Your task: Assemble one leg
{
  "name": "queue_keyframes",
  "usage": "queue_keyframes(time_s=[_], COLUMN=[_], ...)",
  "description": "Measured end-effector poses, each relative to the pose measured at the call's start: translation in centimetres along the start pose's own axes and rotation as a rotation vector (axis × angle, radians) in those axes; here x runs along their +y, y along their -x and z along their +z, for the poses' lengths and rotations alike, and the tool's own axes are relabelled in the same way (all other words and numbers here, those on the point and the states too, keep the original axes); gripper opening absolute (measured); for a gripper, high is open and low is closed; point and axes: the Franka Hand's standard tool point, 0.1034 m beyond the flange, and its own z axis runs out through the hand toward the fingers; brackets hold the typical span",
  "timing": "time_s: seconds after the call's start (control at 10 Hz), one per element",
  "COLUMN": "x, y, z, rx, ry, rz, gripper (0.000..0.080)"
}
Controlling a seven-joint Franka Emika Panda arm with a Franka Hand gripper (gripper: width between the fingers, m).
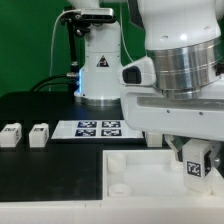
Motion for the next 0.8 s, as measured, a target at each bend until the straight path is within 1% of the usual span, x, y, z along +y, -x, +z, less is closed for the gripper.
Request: queue_keyframes(time_s=[0.2, 0.4, 0.5, 0.6, 0.7, 0.8], x=[0.21, 0.1, 0.0, -0.01, 0.0, 0.09], y=[0.08, 0.33, 0.48, 0.51, 0.52, 0.62], z=[0.03, 0.16, 0.21, 0.22, 0.26, 0.34], rx=[-0.002, -0.023, -0.03, -0.029, -0.029, -0.028], ry=[-0.037, -0.052, -0.054, -0.054, -0.054, -0.047], rz=[0.268, 0.502, 0.604, 0.586, 0.554, 0.504], gripper=[0.0291, 0.0291, 0.0292, 0.0292, 0.036, 0.036])
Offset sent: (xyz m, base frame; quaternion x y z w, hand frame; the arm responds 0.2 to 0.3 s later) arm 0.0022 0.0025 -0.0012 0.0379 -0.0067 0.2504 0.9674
